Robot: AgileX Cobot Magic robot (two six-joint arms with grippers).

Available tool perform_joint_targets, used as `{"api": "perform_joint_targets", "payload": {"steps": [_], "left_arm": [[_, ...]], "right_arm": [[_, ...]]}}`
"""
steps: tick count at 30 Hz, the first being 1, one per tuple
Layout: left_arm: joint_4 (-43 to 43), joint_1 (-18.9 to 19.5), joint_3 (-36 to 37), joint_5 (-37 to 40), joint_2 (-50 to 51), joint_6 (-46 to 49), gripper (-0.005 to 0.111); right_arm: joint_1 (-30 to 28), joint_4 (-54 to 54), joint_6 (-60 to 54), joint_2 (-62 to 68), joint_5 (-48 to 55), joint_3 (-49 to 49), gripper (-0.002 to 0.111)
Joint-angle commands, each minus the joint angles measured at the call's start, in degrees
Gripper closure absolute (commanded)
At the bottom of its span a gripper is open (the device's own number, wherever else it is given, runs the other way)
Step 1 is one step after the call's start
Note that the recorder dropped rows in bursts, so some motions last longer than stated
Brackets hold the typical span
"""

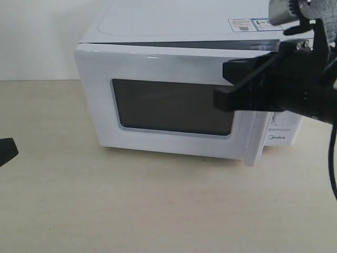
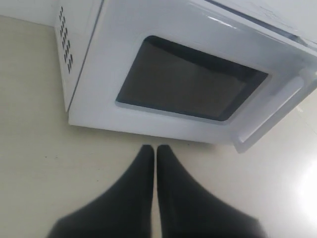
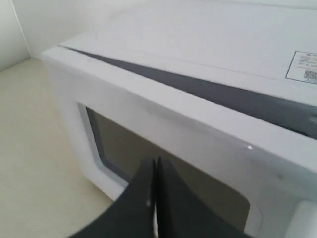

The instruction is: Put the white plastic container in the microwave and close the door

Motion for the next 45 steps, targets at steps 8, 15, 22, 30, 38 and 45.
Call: {"api": "perform_joint_targets", "payload": {"steps": [8, 15, 22, 30, 38, 45], "left_arm": [[1.01, -0.45, 1.41, -4.57, -1.53, -0.61, 0.102], [1.01, -0.45, 1.41, -4.57, -1.53, -0.61, 0.102], [1.01, -0.45, 1.41, -4.57, -1.53, -0.61, 0.102], [1.01, -0.45, 1.41, -4.57, -1.53, -0.61, 0.102], [1.01, -0.45, 1.41, -4.57, -1.53, -0.61, 0.102], [1.01, -0.45, 1.41, -4.57, -1.53, -0.61, 0.102]], "right_arm": [[-0.03, 13.85, -5.26, 8.04, -9.16, -0.94, 0.109], [-0.03, 21.45, -12.57, 12.03, -14.71, -0.94, 0.109], [-0.03, 28.59, -20.42, 12.03, -16.04, -1.08, 0.109], [-2.72, 30.23, -22.78, 12.03, -12.76, -3.71, 0.109], [-6.38, 30.23, -24.67, 12.03, -4.3, -7.55, 0.109], [-6.38, 30.23, -25.34, 12.03, -4.84, -7.55, 0.109]]}}
